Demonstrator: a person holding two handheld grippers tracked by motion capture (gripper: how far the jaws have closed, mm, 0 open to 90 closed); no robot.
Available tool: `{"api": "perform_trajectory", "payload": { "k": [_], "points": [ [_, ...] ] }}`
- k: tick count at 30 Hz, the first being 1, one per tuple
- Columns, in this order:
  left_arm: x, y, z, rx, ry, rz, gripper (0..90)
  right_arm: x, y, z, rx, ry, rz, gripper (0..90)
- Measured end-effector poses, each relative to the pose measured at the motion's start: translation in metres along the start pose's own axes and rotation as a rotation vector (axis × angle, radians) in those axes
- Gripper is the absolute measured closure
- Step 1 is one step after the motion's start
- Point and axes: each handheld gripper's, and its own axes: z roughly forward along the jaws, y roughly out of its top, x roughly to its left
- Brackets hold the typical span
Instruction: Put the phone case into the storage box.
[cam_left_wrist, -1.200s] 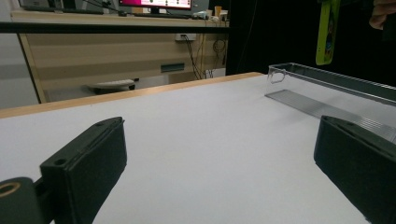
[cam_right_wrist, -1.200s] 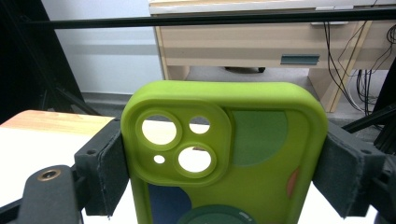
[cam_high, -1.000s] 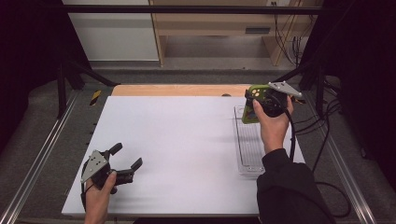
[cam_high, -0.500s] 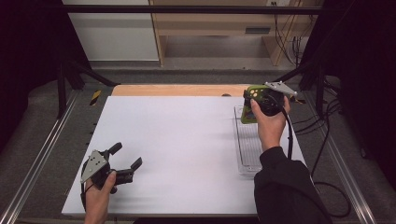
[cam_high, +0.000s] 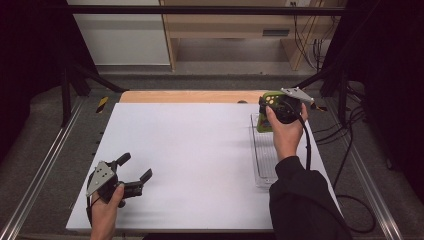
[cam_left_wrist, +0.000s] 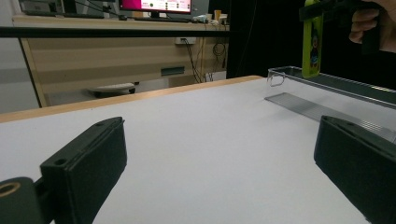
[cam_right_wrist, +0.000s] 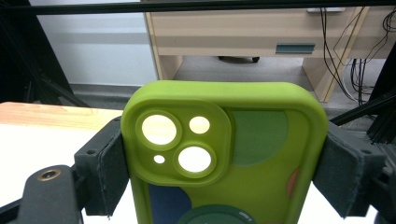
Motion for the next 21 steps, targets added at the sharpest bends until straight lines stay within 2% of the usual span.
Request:
{"api": "perform_trajectory", "payload": {
  "k": [11, 21],
  "points": [
    [0.000, 0.000, 0.000, 0.003, 0.000, 0.004, 2.1, 0.000, -0.004, 0.011, 0.000, -0.025, -0.003, 16.5],
    [-0.001, 0.000, 0.000, 0.003, 0.000, 0.006, 2.1, 0.002, -0.008, 0.018, 0.006, -0.029, -0.016, 16.5]
  ]
}}
